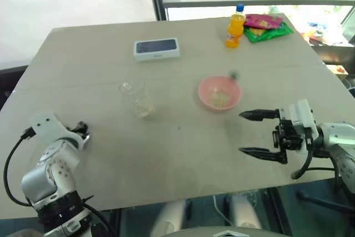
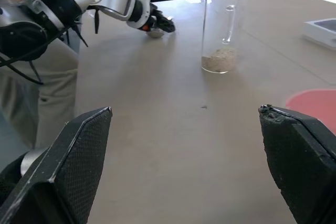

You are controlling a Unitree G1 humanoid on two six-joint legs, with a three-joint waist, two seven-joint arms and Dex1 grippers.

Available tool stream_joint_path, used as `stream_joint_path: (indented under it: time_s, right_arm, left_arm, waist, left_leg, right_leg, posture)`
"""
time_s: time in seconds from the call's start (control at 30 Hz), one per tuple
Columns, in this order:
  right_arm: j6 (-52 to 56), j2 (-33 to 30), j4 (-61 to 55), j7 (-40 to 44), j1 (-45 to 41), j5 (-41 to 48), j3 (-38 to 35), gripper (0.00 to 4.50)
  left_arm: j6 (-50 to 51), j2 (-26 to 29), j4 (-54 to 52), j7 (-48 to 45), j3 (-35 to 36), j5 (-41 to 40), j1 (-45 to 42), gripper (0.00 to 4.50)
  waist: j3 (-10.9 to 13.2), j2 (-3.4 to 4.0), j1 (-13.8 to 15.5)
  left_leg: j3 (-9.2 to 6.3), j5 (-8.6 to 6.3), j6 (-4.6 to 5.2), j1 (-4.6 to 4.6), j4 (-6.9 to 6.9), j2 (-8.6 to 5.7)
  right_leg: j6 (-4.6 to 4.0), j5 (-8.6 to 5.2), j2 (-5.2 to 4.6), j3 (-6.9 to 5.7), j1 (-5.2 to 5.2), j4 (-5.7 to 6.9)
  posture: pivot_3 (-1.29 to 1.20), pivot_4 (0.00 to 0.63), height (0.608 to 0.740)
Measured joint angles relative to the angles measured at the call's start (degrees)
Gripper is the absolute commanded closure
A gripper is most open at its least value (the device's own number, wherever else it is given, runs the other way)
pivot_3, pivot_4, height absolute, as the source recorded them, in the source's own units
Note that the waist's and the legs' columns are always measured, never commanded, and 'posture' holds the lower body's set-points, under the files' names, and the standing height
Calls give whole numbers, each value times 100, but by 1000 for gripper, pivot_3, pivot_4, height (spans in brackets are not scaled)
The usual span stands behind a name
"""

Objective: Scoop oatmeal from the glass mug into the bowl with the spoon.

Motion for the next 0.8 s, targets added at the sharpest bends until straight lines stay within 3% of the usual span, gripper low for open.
stream_joint_path:
  time_s: [0.07, 0.13, 0.33, 0.47, 0.6, 0.63, 0.7, 0.8]
  right_arm:
    - [-7, 1, 0, -9, 12, -2, -5, 0]
    - [-7, 1, 0, -15, 16, -4, -5, 0]
    - [-12, 27, 5, -26, -59, -17, 4, 0]
    - [-13, 71, 25, -23, -193, -38, 19, 0]
    - [-13, 130, 71, -33, -281, -64, 54, 0]
    - [-12, 154, 76, -55, -336, -65, 62, 0]
    - [-12, 205, 133, -89, -400, -72, 66, 0]
    - [-6, 317, 246, -181, -533, -75, 66, 0]
  left_arm:
    - [61, -240, -128, 187, 272, -38, -25, 3728]
    - [77, -291, -163, 217, 368, -104, -48, 4423]
    - [73, -334, -172, 280, 418, -107, -109, 4473]
    - [-502, -450, -49, 137, 435, -142, -134, 4473]
    - [-1248, -609, 64, -68, 496, -266, -245, 4473]
    - [-1724, -607, 25, -307, 498, -404, -428, 4473]
    - [-2237, -524, -281, -752, 376, -659, -669, 4473]
    - [-2600, -306, -826, -1541, 123, -1378, -1033, 4473]
  waist:
    - [-13, 18, 3]
    - [-25, 32, 8]
    - [-52, 67, -21]
    - [-49, 58, -1]
    - [-19, 5, 11]
    - [-3, -59, 18]
    - [8, -117, 19]
    - [9, -125, 12]
  left_leg:
    - [4, 0, 0, 2, 0, 0]
    - [3, 0, 0, 4, 0, -1]
    - [21, -4, 9, 23, 1, 2]
    - [19, 0, 3, 29, 2, 3]
    - [1, 15, -21, 18, 7, 4]
    - [-11, 17, -26, -2, 18, 4]
    - [-19, 18, -27, -30, 36, 3]
    - [-9, 16, -26, -47, 52, -4]
  right_leg:
    - [0, 0, 0, 2, 0, 1]
    - [0, 0, 0, 2, 1, 6]
    - [2, -2, 4, 20, 1, 31]
    - [2, -2, 6, 21, 1, 42]
    - [0, -1, 8, 5, -1, 45]
    - [-3, 0, 8, -8, -11, 45]
    - [-11, 6, 7, -15, -28, 44]
    - [-14, 8, 0, -7, -39, 39]
  posture:
    - [0, 150, 740]
    - [0, 150, 740]
    - [0, 150, 740]
    - [0, 150, 740]
    - [0, 150, 740]
    - [0, 150, 740]
    - [0, 150, 740]
    - [0, 150, 740]
